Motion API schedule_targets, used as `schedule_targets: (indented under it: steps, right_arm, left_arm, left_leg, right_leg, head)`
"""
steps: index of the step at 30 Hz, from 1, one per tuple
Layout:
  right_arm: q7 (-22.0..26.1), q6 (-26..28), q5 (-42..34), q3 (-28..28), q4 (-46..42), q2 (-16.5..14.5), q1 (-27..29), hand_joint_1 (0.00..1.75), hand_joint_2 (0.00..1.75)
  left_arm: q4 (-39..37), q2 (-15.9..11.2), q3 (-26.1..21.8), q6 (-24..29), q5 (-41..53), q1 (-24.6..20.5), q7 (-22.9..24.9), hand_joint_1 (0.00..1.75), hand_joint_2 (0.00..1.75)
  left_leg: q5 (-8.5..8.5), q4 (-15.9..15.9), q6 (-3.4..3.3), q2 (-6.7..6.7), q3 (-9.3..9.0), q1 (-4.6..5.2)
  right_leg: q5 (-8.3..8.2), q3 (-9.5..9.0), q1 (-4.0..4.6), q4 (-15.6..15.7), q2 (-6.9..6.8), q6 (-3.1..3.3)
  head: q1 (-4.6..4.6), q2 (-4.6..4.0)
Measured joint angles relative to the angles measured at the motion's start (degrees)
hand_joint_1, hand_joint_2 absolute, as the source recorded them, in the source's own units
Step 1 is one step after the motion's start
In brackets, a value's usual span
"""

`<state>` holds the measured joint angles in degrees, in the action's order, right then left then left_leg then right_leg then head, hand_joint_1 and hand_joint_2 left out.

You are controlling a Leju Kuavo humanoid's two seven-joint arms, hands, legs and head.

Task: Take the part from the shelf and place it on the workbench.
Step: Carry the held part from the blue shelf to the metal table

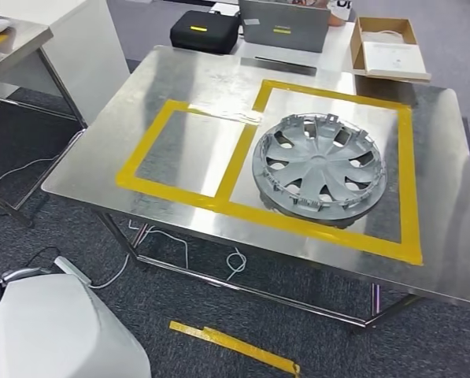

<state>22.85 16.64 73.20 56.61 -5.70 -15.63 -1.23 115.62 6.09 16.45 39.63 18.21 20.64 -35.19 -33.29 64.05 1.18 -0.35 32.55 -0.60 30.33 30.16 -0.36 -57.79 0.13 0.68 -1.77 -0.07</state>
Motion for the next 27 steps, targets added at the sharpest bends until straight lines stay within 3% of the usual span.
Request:
schedule_targets:
  steps: [2, 3, 4, 5, 7, 8, 10, 13, 15, 17, 19, 20, 21, 24, 25, 27]
  right_arm:
    - [-0.01, 0.00, -0.01, -0.01, 0.00, 0.00, 0.03, 0.00, 1.75]
    - [-0.02, 0.00, -0.01, -0.01, 0.00, 0.00, 0.04, 0.00, 1.75]
    - [-0.02, 0.00, -0.01, -0.01, 0.00, 0.00, 0.04, 0.00, 1.75]
    - [-0.03, -0.01, -0.01, -0.01, 0.00, 0.00, 0.03, 0.00, 1.75]
    - [-0.03, -0.01, -0.01, -0.01, 0.01, -0.01, 0.01, 0.00, 1.75]
    - [-0.02, -0.01, -0.01, -0.01, 0.01, -0.01, -0.01, 0.00, 1.75]
    - [-0.02, -0.01, -0.02, -0.01, 0.02, -0.01, -0.03, 0.00, 1.75]
    - [0.01, 0.12, -0.03, -0.03, 0.02, 0.01, -0.07, 0.00, 1.75]
    - [0.03, 0.19, -0.07, -0.05, 0.02, 0.02, -0.02, 0.00, 1.75]
    - [0.02, 0.20, -0.14, -0.06, 0.02, 0.02, 0.03, 0.00, 1.75]
    - [0.04, 0.19, -0.20, -0.05, 0.02, 0.02, 0.04, 0.00, 1.75]
    - [0.05, 0.19, -0.22, -0.06, 0.02, 0.02, 0.04, 0.00, 1.75]
    - [0.05, 0.20, -0.25, -0.07, 0.02, 0.02, 0.04, 0.00, 1.75]
    - [0.03, 0.44, -0.51, -0.07, 0.10, 0.05, 0.09, 0.00, 1.75]
    - [0.02, 0.59, -0.67, -0.07, 0.14, 0.07, 0.05, 0.00, 1.75]
    - [0.05, 0.91, -0.99, -0.08, 0.18, 0.08, 0.00, 0.00, 1.75]
  left_arm:
    - [-0.02, -0.04, -0.01, 0.01, -0.02, 0.05, -0.02, 1.75, 1.75]
    - [-0.03, -0.08, -0.01, 0.01, -0.04, 0.10, -0.02, 1.75, 1.75]
    - [-0.04, -0.12, -0.02, 0.02, -0.05, 0.12, -0.02, 1.75, 1.75]
    - [-0.04, -0.15, -0.02, 0.02, -0.06, 0.12, -0.02, 1.75, 1.75]
    - [-0.07, -0.17, -0.01, 0.02, -0.07, 0.12, -0.02, 1.75, 1.75]
    - [-0.08, -0.18, -0.01, 0.02, -0.06, 0.11, -0.02, 1.75, 1.75]
    - [-0.12, -0.21, -0.01, 0.01, -0.08, 0.11, -0.01, 1.75, 1.75]
    - [-0.13, -0.22, -0.04, 0.01, -0.19, 0.18, -0.04, 1.75, 1.75]
    - [-0.13, -0.20, -0.04, 0.01, -0.25, 0.15, -0.07, 1.75, 1.75]
    - [-0.13, -0.18, -0.04, 0.01, -0.33, 0.12, -0.09, 1.75, 1.75]
    - [-0.14, -0.17, -0.04, 0.00, -0.48, 0.14, -0.09, 1.75, 1.75]
    - [-0.14, -0.16, -0.04, 0.01, -0.61, 0.14, -0.09, 1.75, 1.75]
    - [-0.15, -0.13, -0.04, 0.02, -0.78, 0.13, -0.09, 1.75, 1.75]
    - [-0.22, 0.07, -0.07, 0.09, -1.71, 0.10, 0.09, 1.75, 1.75]
    - [-0.26, 0.19, -0.09, -0.09, -2.47, 0.07, 0.36, 1.75, 1.75]
    - [-0.33, 0.47, -0.15, -0.96, -4.66, -0.08, 1.13, 1.75, 1.75]
  left_leg:
    - [-1.90, 7.00, 0.36, 0.03, 4.57, -0.06]
    - [-1.84, 9.51, 0.47, 0.04, 6.74, -0.08]
    - [-0.58, 10.20, 0.52, 0.04, 8.07, -0.09]
    - [1.83, 8.81, 0.50, 0.04, 8.35, -0.09]
    - [7.12, 2.93, 0.30, 0.10, 6.84, -0.01]
    - [8.16, 0.13, 0.10, 0.14, 5.66, 0.11]
    - [7.15, -2.28, -0.62, 0.16, 4.28, 0.38]
    - [6.00, -3.93, -1.87, -0.04, 2.80, 0.14]
    - [5.38, -4.65, -2.44, -0.05, 1.29, -0.07]
    - [4.38, -4.91, -2.73, -0.02, 0.07, -0.07]
    - [3.16, -4.94, -2.75, -0.08, -1.40, -0.06]
    - [2.49, -4.94, -2.70, -0.12, -2.36, -0.06]
    - [1.82, -4.94, -2.61, -0.15, -3.37, -0.06]
    - [-0.29, -4.86, -1.89, -0.25, -5.54, 0.02]
    - [-0.79, -4.84, -1.48, -0.29, -5.99, 0.02]
    - [-1.05, -4.67, -0.69, -0.32, -6.57, -0.03]
  right_leg:
    - [0.77, -1.20, -0.02, 0.29, -0.10, 0.22]
    - [1.32, -1.78, -0.01, 0.29, -0.05, 0.22]
    - [1.94, -2.47, -0.02, 0.29, 0.03, 0.15]
    - [2.62, -3.23, -0.04, 0.30, 0.13, 0.06]
    - [4.11, -4.82, -0.06, 0.40, 0.24, -0.25]
    - [4.82, -5.37, 0.00, 0.47, 0.27, -0.53]
    - [5.56, -6.33, 0.15, 0.99, 0.12, -1.23]
    - [4.81, -6.50, 0.24, -0.18, -0.08, -2.25]
    - [4.54, -2.98, 0.20, -5.76, -0.09, -2.64]
    - [6.72, 2.58, 0.16, -12.63, -0.09, -2.93]
    - [9.79, 6.92, 0.15, -15.16, -0.10, -3.03]
    - [9.91, 7.91, 0.15, -14.16, -0.10, -2.91]
    - [8.31, 8.19, 0.16, -11.86, -0.10, -2.74]
    - [-1.39, 7.89, 0.40, -4.63, -0.21, -1.92]
    - [-3.16, 7.77, 0.56, -3.86, -0.23, -1.56]
    - [-3.20, 7.01, 0.75, -3.63, -0.19, -0.76]
  head:
    - [-0.27, 0.00]
    - [-0.28, 0.00]
    - [-0.31, 0.00]
    - [-0.31, 0.00]
    - [-0.30, 0.00]
    - [-0.41, 0.00]
    - [-0.47, 0.00]
    - [-0.24, -0.01]
    - [0.10, -0.01]
    - [0.41, 0.00]
    - [0.53, 0.00]
    - [0.58, 0.00]
    - [0.64, 0.00]
    - [0.69, 0.00]
    - [0.69, 0.00]
    - [0.80, 0.00]
